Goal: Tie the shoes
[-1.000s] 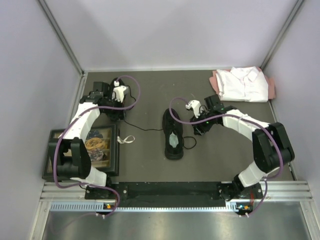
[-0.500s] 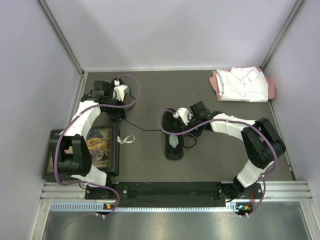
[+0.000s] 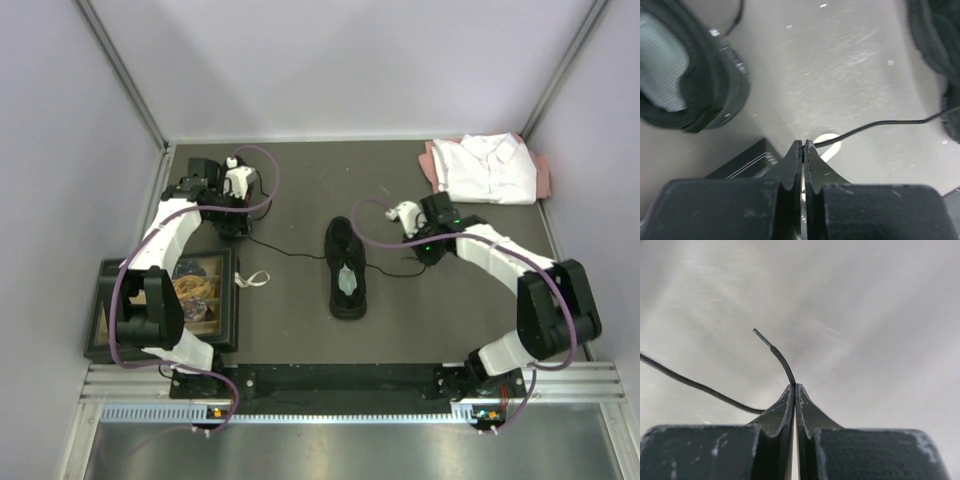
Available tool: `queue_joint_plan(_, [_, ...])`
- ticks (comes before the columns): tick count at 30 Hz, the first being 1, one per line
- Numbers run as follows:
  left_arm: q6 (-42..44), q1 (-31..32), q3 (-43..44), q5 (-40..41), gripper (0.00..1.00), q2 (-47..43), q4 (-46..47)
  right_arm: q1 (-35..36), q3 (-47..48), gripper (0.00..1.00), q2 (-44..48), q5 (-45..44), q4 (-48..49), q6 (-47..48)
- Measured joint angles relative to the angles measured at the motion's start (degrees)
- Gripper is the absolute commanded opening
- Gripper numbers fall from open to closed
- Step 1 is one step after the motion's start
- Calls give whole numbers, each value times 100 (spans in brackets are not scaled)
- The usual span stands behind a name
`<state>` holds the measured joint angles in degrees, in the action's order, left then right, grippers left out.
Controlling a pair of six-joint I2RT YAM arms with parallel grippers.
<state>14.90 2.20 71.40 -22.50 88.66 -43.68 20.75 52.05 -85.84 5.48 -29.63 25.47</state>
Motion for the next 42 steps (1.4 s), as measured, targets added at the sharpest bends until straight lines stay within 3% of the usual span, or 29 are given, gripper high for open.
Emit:
queue_joint_plan(6, [13,-146,57,581,0,0,-9,-780,122,0,494,-164,-149,31])
queue_joint_plan(19, [164,-352,-76,1241,0,-83,-4,-1172,-396,0,496,-573,177,94])
queue_joint_plan(33, [-223,-734,87,433,0,-1202,723,-1296,0,0,671,-98,-85,-153])
queue_joint_plan(42, [-444,-739,96,728,0,-1578,1169,-1366,85,0,909,-92,-146,-111])
